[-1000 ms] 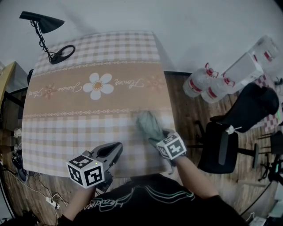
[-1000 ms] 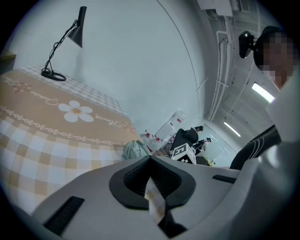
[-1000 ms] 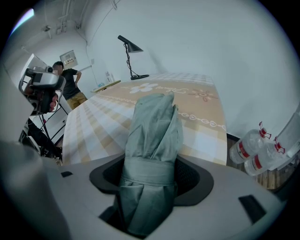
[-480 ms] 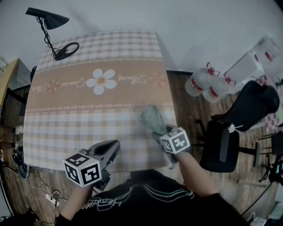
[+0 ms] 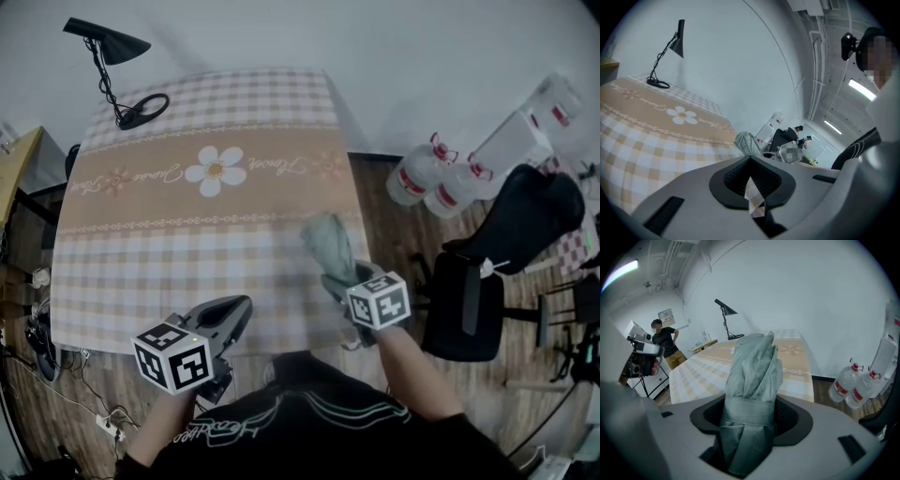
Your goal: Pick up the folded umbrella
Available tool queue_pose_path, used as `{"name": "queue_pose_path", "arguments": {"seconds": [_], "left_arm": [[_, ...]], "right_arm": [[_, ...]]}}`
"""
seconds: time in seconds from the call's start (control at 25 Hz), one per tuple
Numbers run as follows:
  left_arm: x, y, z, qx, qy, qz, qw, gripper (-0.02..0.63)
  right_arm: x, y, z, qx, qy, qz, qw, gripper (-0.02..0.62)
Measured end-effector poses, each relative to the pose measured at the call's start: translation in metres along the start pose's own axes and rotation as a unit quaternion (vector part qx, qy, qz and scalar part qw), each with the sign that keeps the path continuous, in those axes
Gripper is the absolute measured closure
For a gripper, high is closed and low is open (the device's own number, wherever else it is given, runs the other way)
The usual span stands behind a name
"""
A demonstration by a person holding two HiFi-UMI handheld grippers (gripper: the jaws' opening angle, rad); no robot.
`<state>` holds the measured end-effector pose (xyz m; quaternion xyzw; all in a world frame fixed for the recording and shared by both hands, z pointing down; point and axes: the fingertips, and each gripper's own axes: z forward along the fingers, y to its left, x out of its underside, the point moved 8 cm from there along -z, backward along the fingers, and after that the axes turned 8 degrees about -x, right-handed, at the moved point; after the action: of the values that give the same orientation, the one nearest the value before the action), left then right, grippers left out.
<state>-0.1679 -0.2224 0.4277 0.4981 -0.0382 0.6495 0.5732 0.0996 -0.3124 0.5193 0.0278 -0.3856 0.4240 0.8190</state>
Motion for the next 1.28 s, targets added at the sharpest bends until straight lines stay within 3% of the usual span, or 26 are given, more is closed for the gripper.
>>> {"name": "queue_pose_path", "arguments": {"seconds": [0.44,1.04,1.28], "left_arm": [[-0.006,-0.015,-0.034,0.015,-0.042,0.014,0.9989,0.609],[-0.035,-0.06,-0.088,0.054,-0.11,0.072,0.9899,0.609],[-0.042,-0.076,-0.103,0.065,-0.132,0.098,0.9842,0.609]], "right_arm": [[-0.026,0.057,-0.059,-0.012,-0.111,-0.033,0.993,0.316],[-0.063,0.141,-0.151,-0.049,-0.244,-0.092,0.964,0.316],[-0.069,0.158,-0.171,-0.067,-0.27,-0.099,0.955,0.316]]}}
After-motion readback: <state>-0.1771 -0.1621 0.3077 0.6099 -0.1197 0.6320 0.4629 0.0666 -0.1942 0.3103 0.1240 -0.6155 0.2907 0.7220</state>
